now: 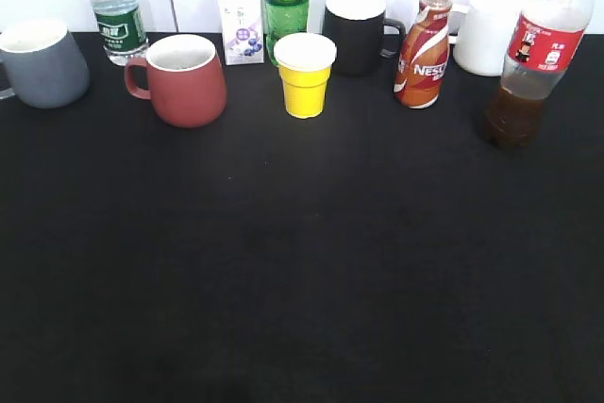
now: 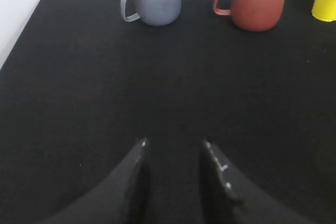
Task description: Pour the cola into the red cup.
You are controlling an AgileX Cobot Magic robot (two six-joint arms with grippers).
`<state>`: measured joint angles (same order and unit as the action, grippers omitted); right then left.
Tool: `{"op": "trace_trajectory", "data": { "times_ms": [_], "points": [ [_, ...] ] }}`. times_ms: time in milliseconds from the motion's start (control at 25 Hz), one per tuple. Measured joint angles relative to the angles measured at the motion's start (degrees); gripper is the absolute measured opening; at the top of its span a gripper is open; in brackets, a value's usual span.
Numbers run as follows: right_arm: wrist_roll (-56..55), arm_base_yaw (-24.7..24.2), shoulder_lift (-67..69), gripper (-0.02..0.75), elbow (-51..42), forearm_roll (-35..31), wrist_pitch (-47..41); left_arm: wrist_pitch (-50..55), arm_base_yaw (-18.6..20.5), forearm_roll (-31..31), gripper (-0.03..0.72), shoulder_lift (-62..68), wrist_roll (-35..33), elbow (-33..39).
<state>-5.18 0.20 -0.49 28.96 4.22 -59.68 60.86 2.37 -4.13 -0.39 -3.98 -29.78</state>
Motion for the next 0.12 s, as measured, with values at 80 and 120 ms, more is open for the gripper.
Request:
{"op": "trace_trajectory", "data": {
  "times_ms": [80,120],
  "points": [
    [0.0,0.0,0.0,0.573,0.0,-0.02,0.0,0.0,0.0,0.0,0.238,0.0,0.0,0.0],
    [0.0,0.0,0.0,0.573,0.0,-0.02,0.0,0.0,0.0,0.0,0.238,0.0,0.0,0.05]
  ]
}}
